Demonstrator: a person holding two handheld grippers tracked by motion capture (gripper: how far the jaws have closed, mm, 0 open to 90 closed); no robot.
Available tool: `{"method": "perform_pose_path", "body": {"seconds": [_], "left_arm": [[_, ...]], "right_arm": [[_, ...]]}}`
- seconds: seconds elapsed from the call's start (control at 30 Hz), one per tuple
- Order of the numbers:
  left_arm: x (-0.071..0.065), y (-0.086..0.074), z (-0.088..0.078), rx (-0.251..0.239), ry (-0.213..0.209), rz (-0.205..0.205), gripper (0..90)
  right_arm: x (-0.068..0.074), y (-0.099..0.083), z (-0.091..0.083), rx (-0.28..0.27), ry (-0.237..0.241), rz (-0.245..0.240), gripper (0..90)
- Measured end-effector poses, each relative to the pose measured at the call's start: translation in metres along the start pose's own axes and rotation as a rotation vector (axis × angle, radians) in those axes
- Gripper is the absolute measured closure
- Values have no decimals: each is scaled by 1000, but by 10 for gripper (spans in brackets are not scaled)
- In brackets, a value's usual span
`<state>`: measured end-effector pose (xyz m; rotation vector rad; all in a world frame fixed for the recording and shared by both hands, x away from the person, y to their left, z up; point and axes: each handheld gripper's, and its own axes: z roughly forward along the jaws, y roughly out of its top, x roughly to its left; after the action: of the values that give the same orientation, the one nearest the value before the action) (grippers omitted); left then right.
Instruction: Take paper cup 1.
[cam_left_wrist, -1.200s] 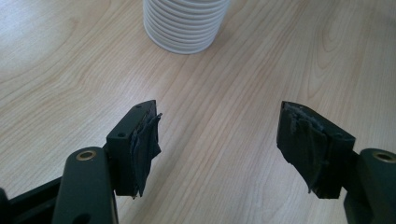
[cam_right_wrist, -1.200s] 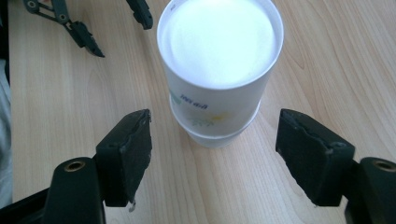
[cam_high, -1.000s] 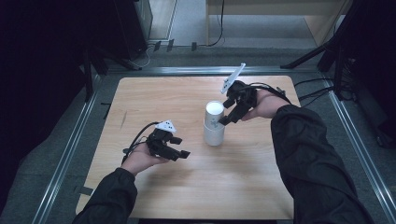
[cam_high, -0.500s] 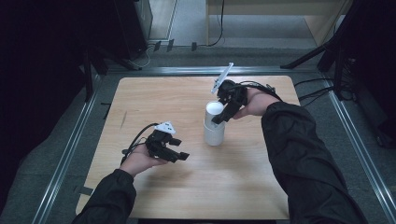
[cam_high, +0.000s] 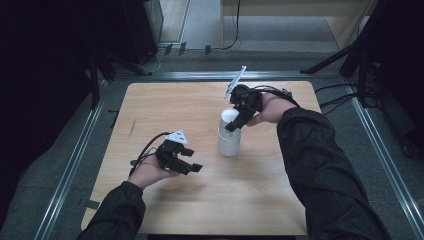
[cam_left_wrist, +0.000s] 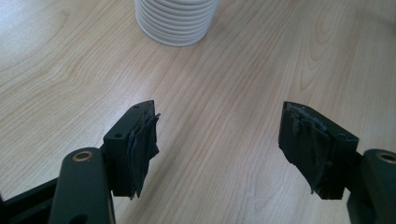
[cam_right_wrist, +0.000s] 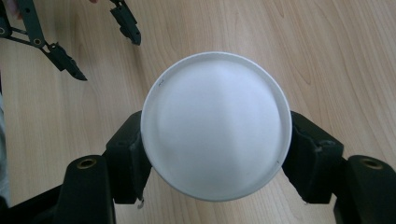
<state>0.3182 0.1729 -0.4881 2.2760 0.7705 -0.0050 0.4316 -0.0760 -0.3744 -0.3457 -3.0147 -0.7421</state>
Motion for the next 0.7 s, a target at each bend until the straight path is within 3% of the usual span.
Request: {"method": "perform_pose_path", "body": {"seconds": [0.37,0.7], "left_arm": [[-1,0,0,-5,1,10,281],[-1,0,1,2,0,6,280]], "right_arm": [[0,4,-6,12,-1,7,332],[3,14,-24,5,-12,13,335]]}}
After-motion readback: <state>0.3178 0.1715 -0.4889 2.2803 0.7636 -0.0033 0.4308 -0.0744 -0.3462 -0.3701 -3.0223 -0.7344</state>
